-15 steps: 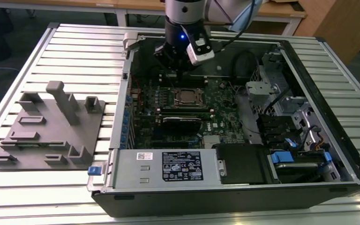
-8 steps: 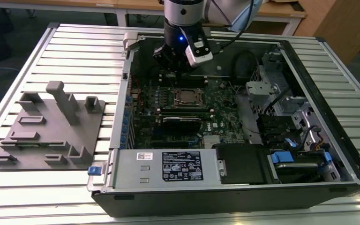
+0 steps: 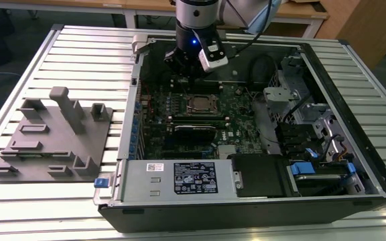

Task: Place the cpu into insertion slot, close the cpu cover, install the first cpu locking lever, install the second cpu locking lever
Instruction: 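Install the first cpu locking lever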

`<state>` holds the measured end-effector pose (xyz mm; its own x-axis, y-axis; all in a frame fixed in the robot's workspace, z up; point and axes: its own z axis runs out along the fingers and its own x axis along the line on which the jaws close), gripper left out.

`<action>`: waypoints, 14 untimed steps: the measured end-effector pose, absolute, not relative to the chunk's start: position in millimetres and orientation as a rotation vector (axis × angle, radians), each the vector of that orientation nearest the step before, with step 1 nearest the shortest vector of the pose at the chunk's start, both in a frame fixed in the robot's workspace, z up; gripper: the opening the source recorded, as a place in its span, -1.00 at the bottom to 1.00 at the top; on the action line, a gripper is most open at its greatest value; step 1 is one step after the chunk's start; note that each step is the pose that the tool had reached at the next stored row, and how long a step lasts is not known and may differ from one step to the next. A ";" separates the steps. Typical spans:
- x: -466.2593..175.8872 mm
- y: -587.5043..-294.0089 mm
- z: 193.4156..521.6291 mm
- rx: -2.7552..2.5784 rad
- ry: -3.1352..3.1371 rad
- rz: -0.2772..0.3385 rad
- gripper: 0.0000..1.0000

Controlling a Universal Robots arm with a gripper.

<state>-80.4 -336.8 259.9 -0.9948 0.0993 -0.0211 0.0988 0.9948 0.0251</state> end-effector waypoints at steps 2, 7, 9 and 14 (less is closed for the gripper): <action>-80.4 -336.8 259.9 0.155 3.115 0.037 -0.80; -80.8 -336.8 259.6 0.155 3.115 0.037 -0.80; -81.6 -336.8 259.2 0.155 3.115 0.037 -0.80; -81.7 -336.8 259.0 0.155 3.115 0.037 -0.80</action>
<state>-81.7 -336.8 259.0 -0.9948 0.0993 -0.0212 0.0988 0.9948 0.0250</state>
